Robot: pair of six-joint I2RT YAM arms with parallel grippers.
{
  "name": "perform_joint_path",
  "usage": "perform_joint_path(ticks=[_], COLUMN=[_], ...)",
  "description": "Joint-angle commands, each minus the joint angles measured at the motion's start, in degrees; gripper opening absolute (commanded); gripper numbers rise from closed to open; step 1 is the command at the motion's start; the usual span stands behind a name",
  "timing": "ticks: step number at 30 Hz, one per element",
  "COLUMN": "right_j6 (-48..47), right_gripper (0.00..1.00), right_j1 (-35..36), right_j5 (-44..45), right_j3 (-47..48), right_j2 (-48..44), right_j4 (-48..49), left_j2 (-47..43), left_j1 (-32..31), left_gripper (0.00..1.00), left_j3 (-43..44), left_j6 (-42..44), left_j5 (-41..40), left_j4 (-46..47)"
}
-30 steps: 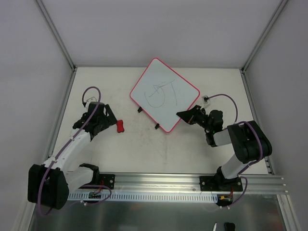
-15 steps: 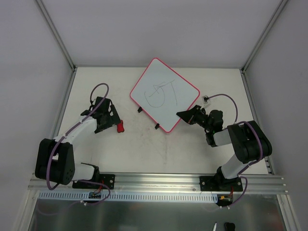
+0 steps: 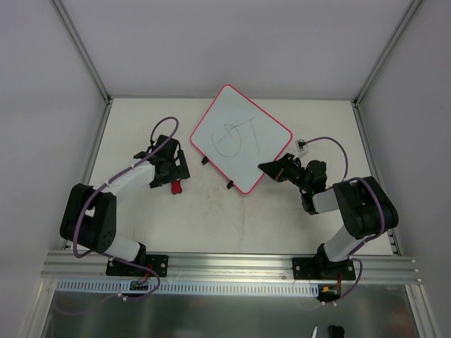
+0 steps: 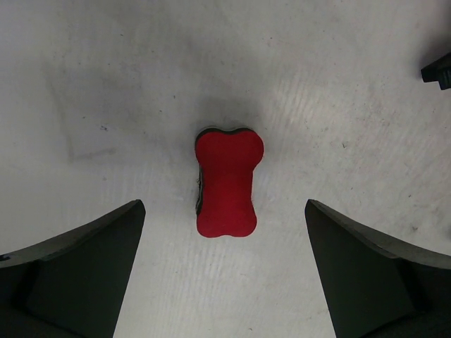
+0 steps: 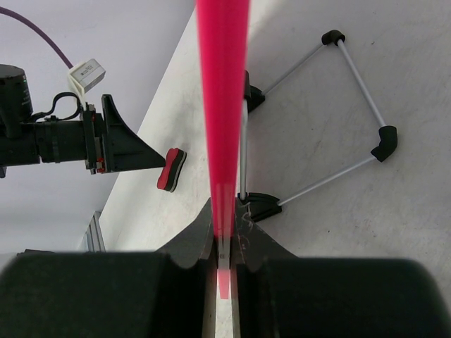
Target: Erase the whiteboard
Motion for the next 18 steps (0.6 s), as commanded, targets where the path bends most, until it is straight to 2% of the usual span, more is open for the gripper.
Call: perform_joint_path(ticks=[1,10,18], right_j6=[-1.2,-1.0,-0.9], right_gripper=[0.00,0.00,0.00], right_j1=[-0.1,-0.2,-0.2], right_j5=[-2.2,-2.2,-2.4], right_j3=[2.1,2.1,2.1], right_j2=[-0.4,-0.6,-0.7], right_j4=[14.5,14.5,14.6], left_j2=[3.0,5.9,6.7], left_j1=[-0.8,-0.9,-0.9], left_gripper=[0.99,0.90,0.77], left_j3=[2.2,3.0,3.4], left_j6=[1.3,1.4,1.6], left_j5=[0.1,-0.9,-1.4], left_j4=[-1.7,-1.8,-1.8])
